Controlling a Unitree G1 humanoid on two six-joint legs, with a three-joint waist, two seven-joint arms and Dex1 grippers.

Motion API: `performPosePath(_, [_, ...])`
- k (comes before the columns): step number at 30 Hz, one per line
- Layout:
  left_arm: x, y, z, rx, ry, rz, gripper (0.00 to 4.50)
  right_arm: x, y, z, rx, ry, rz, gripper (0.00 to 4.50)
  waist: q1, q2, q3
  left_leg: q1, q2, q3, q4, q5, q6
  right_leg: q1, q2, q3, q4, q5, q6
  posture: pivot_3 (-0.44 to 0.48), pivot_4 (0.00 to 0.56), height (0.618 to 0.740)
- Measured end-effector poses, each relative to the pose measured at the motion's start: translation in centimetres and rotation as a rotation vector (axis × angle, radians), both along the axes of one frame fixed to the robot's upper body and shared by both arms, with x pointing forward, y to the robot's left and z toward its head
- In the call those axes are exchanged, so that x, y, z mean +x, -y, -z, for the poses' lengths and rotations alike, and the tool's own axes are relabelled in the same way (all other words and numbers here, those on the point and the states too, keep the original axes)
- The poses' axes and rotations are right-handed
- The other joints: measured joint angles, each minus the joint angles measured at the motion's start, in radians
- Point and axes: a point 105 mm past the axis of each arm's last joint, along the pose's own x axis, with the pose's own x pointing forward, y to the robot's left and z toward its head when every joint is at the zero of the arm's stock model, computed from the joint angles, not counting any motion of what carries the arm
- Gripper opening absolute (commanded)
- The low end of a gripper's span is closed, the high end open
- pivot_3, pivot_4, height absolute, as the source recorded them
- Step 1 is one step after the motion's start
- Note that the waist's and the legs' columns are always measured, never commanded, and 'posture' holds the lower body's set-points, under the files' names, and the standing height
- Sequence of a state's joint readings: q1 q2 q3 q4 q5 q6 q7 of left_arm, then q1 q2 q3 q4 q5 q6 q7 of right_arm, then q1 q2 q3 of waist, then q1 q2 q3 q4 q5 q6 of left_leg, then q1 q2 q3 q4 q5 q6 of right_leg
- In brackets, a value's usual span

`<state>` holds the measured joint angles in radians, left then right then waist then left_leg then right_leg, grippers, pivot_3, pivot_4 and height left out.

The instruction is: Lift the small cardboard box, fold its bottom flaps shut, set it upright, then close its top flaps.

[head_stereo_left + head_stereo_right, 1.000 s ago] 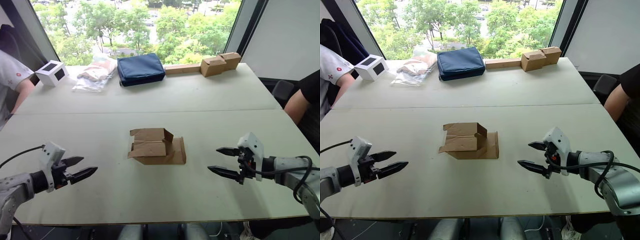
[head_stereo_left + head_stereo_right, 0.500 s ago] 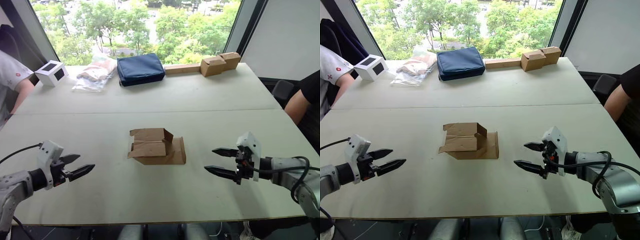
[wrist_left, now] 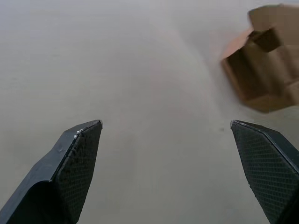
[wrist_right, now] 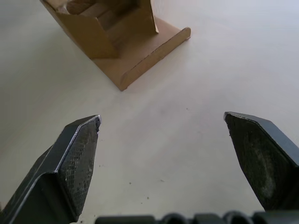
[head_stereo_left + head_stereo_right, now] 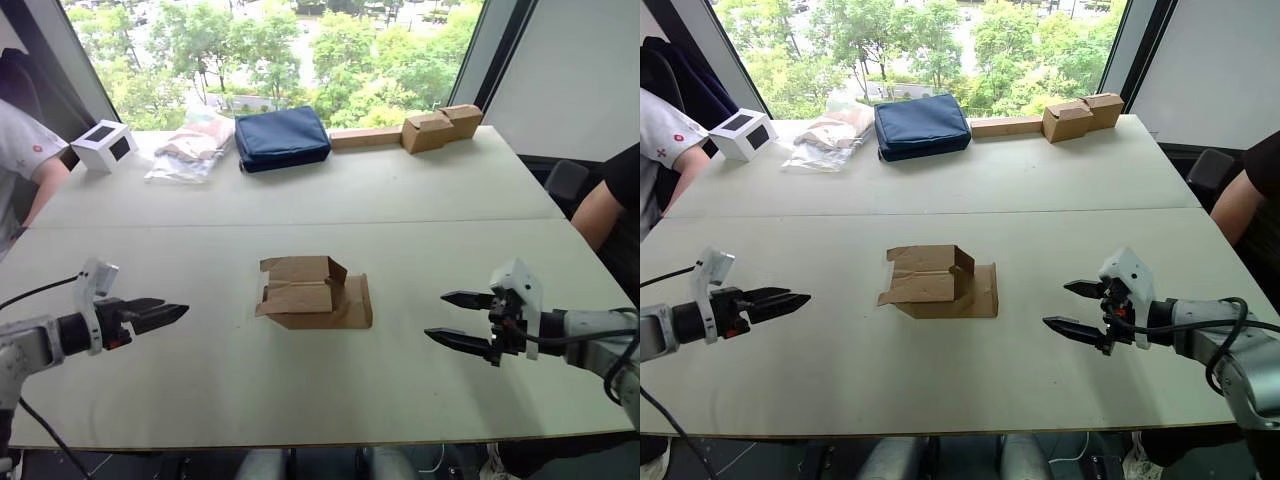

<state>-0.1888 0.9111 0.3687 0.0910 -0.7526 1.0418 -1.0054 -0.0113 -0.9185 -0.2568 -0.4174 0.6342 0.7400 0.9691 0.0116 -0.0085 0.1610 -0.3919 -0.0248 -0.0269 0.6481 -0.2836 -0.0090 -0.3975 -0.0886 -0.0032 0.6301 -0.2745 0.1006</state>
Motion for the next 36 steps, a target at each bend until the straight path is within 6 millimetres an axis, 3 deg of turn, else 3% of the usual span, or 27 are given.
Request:
performPosePath(6, [3.3,5.5,-1.9,-0.369,-0.123,0.118,4.5,-1.1,-4.1,-1.7,0.095,0.047,-0.065,4.48,0.003,-0.001,0.0,-0.001,-0.001,-0.002,0.003,0.0,0.0,0.0,0.002,-0.001,0.002,0.001,0.002,0.0,0.15,0.737])
performPosePath(10, [3.3,9.3,-0.7,-0.413,-0.251,0.225,4.5,-2.3,-5.9,-2.3,0.082,0.067,-0.079,4.48,-0.008,-0.002,0.0,-0.001,-0.002,0.0,0.003,0.0,0.0,0.0,0.001,-0.001,0.002,0.002,0.003,0.0,0.15,0.737])
performPosePath(13, [3.7,10.9,0.3,-0.425,-0.309,0.258,4.5,-2.9,-6.7,-2.6,0.075,0.084,-0.086,4.48,-0.007,-0.002,0.0,-0.001,-0.001,-0.001,0.003,0.001,-0.001,0.0,0.002,-0.001,0.002,0.002,0.003,0.0,0.15,0.737])
performPosePath(17, [4.4,11.8,0.8,-0.422,-0.338,0.271,4.5,-3.1,-7.1,-2.8,0.068,0.093,-0.072,4.48,-0.002,-0.002,0.0,0.0,-0.001,-0.001,0.003,0.001,-0.001,0.0,0.003,-0.001,0.002,0.002,0.003,0.0,0.15,0.737])
performPosePath(31, [5.8,15.0,-0.3,-0.458,-0.324,0.378,4.5,-3.5,-6.7,-1.8,0.06,0.066,-0.011,4.48,-0.002,-0.003,0.0,-0.001,-0.001,-0.001,0.004,0.001,0.0,0.0,0.007,0.0,0.002,0.002,0.003,0.0,0.15,0.737])
performPosePath(34, [5.9,15.3,-0.4,-0.465,-0.314,0.389,3.86,-3.5,-6.8,-1.8,0.061,0.067,-0.012,4.5,-0.001,-0.003,0.0,-0.001,-0.001,-0.001,0.004,0.001,0.0,0.0,0.007,0.0,0.002,0.002,0.003,0.0,0.15,0.737])
performPosePath(35, [5.9,15.4,-0.3,-0.467,-0.314,0.389,3.43,-3.5,-6.8,-1.8,0.061,0.068,-0.012,4.5,-0.001,-0.003,0.0,-0.001,-0.001,-0.001,0.004,0.001,0.0,0.0,0.007,0.0,0.002,0.002,0.003,0.0,0.15,0.737])
performPosePath(36, [5.9,15.4,-0.2,-0.467,-0.315,0.389,3.43,-3.5,-6.8,-1.8,0.062,0.07,-0.011,4.5,-0.001,-0.003,0.0,-0.001,-0.001,-0.001,0.004,0.001,0.0,0.0,0.007,0.0,0.002,0.002,0.003,0.0,0.15,0.737])
